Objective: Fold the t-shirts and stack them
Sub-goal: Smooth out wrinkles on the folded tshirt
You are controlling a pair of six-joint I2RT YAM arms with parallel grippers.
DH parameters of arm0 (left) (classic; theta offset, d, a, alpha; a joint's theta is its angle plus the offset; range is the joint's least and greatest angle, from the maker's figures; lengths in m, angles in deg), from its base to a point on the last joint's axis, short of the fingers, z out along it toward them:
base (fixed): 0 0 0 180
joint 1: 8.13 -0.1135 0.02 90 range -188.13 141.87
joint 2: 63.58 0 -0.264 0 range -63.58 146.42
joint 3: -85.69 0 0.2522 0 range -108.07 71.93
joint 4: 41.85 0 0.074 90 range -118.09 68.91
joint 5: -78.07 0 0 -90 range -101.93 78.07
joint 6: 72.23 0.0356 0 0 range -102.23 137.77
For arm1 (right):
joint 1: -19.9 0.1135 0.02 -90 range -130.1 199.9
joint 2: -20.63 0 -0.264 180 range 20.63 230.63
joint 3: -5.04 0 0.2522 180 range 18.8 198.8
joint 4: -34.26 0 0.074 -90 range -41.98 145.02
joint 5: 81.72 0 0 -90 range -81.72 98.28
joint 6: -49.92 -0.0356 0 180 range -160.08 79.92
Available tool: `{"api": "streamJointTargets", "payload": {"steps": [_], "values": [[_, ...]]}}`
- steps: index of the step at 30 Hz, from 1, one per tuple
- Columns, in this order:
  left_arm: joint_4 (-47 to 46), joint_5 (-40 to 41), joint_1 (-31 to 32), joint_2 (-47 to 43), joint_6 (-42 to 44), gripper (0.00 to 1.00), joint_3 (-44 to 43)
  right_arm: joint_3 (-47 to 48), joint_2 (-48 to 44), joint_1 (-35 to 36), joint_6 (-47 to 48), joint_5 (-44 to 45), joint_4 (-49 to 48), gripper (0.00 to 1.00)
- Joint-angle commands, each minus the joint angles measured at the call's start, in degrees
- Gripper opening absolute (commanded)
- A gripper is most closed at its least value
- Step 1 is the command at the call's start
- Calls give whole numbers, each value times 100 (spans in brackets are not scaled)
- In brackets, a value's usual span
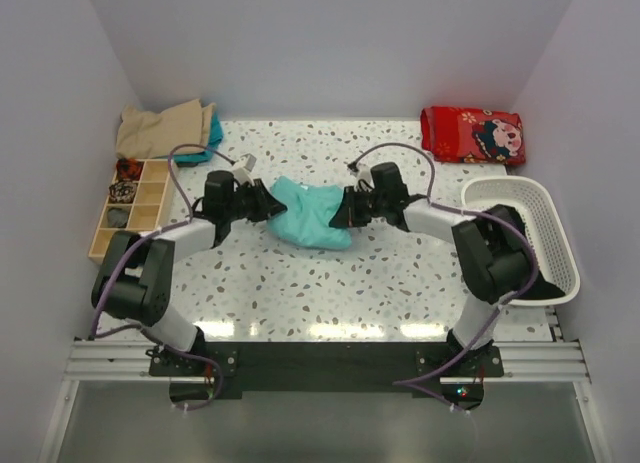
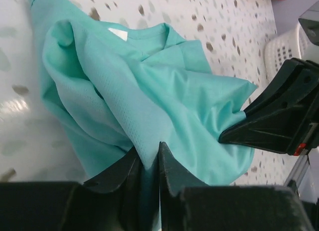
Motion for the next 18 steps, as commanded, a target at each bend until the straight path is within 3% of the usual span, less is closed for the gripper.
{"api": "streamJointTargets", "payload": {"steps": [1, 2, 3, 5, 8, 9, 13, 18], "values": [[908, 302, 487, -1000, -5, 28, 936, -1023, -1296, 387, 42, 685, 343, 30], [943, 337, 549, -1358, -119, 37, 1121, -1312, -1698, 405, 6, 939, 413, 42], [1005, 363, 637, -1527, -163, 47, 1462, -1402, -1929, 396, -3, 1063, 710, 46], [1250, 407, 664, -1991, -164, 53, 1780, -1534, -2325, 405, 93, 1318, 1010, 55], [2023, 897, 682, -2537, 81, 81, 1764, -1465, -3028, 405, 374, 2082, 1722, 63], [2138, 1047, 673, -2670, 152, 100, 1729, -1438, -3247, 396, 445, 2380, 1923, 68], [2622, 1637, 673, -3110, 442, 100, 1440, -1359, -3259, 405, 551, 2480, 1961, 69], [2518, 2218, 673, -2839, 724, 100, 877, -1306, -2661, 405, 489, 2374, 1531, 67]]}}
